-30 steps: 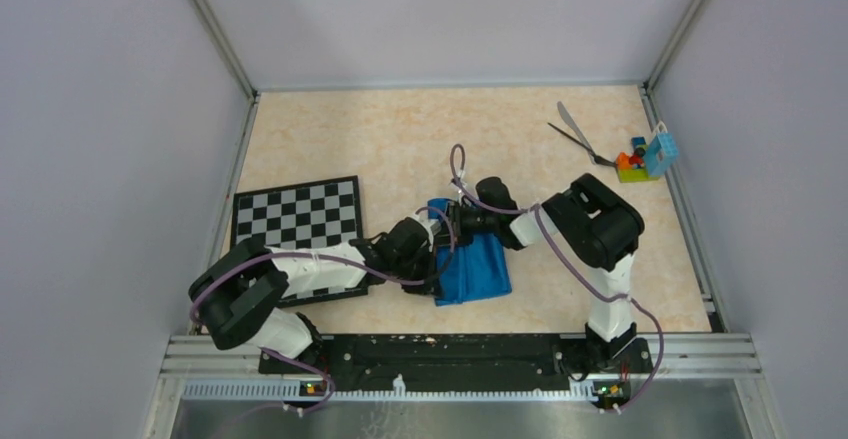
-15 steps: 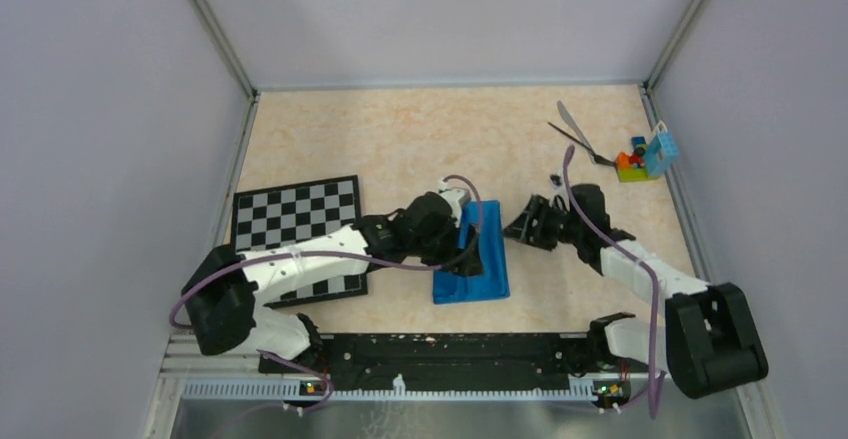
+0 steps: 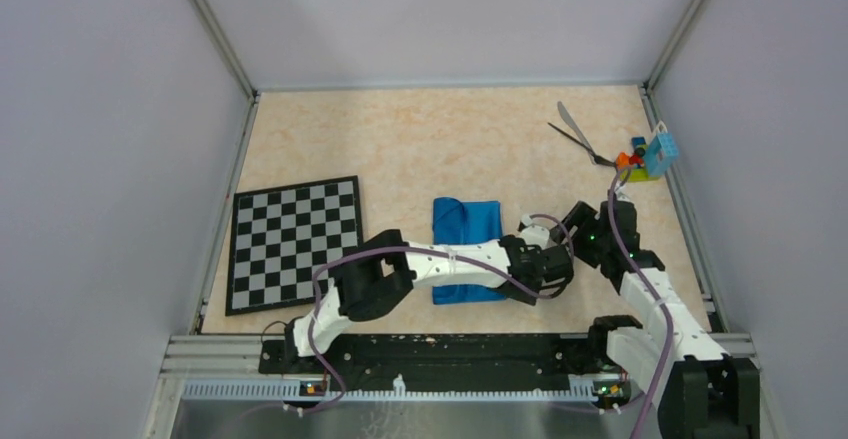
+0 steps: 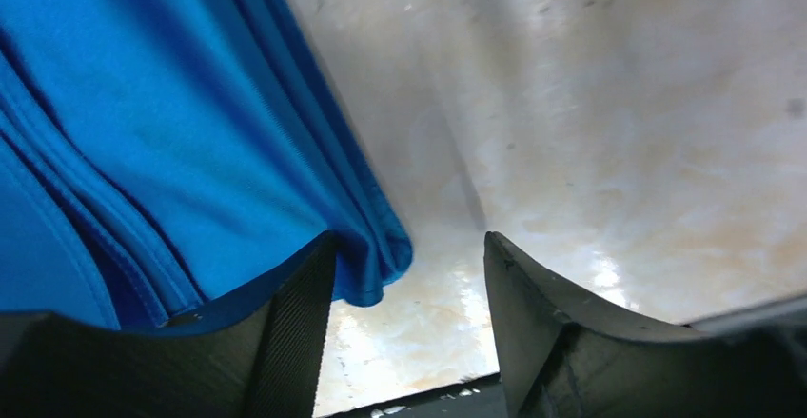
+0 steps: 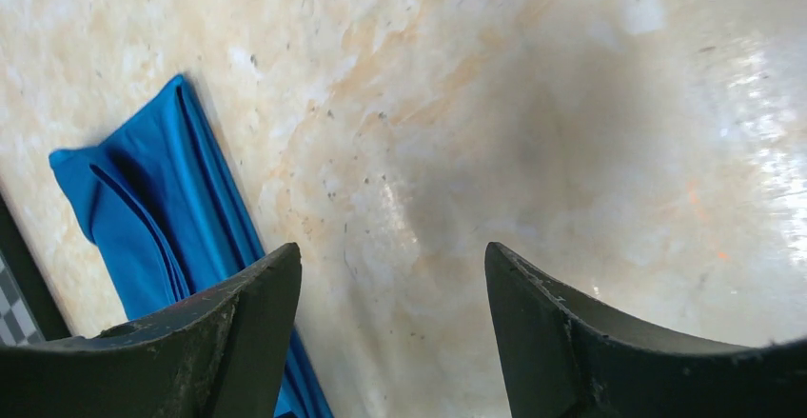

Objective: Fold the napkin into a case and place the utensils inside
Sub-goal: Pick up the 2/3-rectangle-folded napkin at the center of the board, then fold the 2/3-rectangle-folded napkin at the center of the board.

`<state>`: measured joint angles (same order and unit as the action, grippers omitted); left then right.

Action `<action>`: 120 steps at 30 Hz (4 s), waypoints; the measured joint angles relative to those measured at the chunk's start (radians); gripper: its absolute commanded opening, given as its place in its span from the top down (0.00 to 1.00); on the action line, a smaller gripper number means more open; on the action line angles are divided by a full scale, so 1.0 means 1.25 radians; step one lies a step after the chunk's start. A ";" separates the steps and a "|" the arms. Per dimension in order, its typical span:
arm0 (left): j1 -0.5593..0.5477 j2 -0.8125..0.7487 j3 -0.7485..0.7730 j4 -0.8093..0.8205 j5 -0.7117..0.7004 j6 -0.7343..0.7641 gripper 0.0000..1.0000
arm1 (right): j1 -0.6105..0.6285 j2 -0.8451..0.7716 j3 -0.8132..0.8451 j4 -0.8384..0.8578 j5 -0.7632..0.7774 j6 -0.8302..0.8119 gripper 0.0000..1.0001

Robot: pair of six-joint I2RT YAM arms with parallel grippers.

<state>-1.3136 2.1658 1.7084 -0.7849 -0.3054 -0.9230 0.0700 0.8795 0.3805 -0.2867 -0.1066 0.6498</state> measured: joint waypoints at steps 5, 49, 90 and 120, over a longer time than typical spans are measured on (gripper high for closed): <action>-0.018 0.039 0.045 -0.094 -0.052 -0.035 0.47 | -0.043 0.001 0.000 0.001 -0.016 -0.003 0.31; -0.006 -0.353 -0.433 0.260 -0.022 -0.055 1.00 | 0.064 0.547 -0.115 0.839 -0.518 0.189 0.50; 0.424 -0.627 -0.776 0.772 0.381 0.010 1.00 | 0.101 0.714 0.035 0.873 -0.455 0.136 1.00; 0.455 -0.260 -0.833 1.140 0.323 -0.185 1.00 | 0.444 0.562 0.350 0.314 0.008 0.015 1.00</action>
<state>-0.7448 1.8408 0.6678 0.6407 0.0986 -1.1538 0.6250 1.5814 0.8181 0.1062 -0.0967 0.6685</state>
